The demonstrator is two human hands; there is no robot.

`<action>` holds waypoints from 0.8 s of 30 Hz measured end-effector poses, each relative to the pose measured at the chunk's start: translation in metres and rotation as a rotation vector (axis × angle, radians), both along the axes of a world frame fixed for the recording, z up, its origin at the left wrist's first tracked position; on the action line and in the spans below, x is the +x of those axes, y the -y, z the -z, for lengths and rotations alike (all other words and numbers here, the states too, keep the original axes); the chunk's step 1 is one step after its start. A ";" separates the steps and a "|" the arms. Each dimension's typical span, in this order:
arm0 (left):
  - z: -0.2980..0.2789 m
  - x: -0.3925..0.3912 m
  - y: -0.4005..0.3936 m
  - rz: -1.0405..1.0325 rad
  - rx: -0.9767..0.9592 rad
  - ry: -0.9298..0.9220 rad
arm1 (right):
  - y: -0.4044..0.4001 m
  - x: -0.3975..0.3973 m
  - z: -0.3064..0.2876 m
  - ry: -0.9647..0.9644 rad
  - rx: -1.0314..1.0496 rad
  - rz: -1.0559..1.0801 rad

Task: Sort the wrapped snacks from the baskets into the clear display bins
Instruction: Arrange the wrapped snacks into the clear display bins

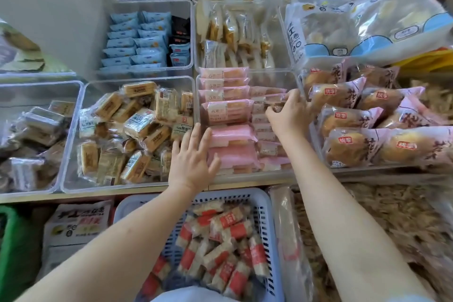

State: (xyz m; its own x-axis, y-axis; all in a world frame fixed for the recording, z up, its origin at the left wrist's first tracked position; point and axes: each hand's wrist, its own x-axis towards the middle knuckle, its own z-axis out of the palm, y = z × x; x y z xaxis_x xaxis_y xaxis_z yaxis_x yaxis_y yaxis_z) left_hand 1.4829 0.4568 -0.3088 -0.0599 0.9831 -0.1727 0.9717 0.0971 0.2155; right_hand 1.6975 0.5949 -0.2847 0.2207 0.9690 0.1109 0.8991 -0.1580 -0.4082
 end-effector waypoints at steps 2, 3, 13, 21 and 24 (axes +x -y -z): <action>0.000 0.000 0.000 0.006 0.003 0.014 | 0.032 -0.002 -0.010 -0.163 0.136 0.057; 0.000 -0.001 0.001 0.004 0.009 0.031 | 0.051 -0.005 -0.016 -0.239 0.194 0.069; -0.036 -0.057 0.059 0.260 0.400 0.369 | 0.192 -0.111 -0.051 -0.608 -0.077 -0.262; -0.053 -0.268 0.162 0.036 0.465 0.248 | 0.249 -0.308 -0.066 -0.537 -0.392 -0.583; -0.050 -0.358 0.187 -0.171 0.513 0.226 | 0.257 -0.373 -0.045 -0.329 -0.405 -0.622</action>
